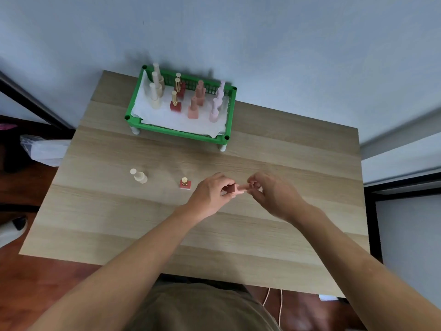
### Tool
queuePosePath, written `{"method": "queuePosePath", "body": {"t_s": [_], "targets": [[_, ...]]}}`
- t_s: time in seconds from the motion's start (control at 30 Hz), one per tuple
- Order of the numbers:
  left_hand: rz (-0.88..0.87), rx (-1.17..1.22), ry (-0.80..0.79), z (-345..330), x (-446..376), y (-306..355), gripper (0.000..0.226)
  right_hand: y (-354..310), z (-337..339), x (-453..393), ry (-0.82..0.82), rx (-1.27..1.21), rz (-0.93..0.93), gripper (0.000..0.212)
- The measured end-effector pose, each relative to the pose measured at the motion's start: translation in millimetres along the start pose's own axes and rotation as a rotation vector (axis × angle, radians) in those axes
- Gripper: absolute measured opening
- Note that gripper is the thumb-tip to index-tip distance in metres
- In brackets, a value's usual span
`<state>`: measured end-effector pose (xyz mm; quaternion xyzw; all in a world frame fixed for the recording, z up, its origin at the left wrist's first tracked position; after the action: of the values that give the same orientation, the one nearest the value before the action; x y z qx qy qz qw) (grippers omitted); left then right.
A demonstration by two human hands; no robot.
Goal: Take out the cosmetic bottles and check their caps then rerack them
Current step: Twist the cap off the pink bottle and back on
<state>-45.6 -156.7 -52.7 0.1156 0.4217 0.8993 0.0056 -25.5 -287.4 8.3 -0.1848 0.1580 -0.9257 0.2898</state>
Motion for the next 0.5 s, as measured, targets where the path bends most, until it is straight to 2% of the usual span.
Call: {"method": "queuePosePath", "body": {"t_s": [0.13,0.3,0.5], "targets": [[0.035,-0.013,0.004,-9,-6,-10,0.023,20,-2,14,0.012,-0.008,-0.042,0.033],[0.061,-0.054,0.023,-19,-9,-23,0.025,54,1,41,0.045,-0.038,-0.13,0.027],[0.102,-0.007,0.036,-26,-15,-34,0.023,86,12,78,0.206,-0.103,-0.212,0.014]]}}
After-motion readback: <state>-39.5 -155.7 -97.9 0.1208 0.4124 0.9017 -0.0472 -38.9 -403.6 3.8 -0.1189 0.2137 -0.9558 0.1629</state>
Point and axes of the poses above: each hand's wrist, its own x-axis away from the middle knuckle, its own z-axis out of the back of the hand, y = z × x, the point moved 10 cm from there along -x, towards the middle knuckle, and after that the axes turned 10 degrees about z, right-handed, at the moved point
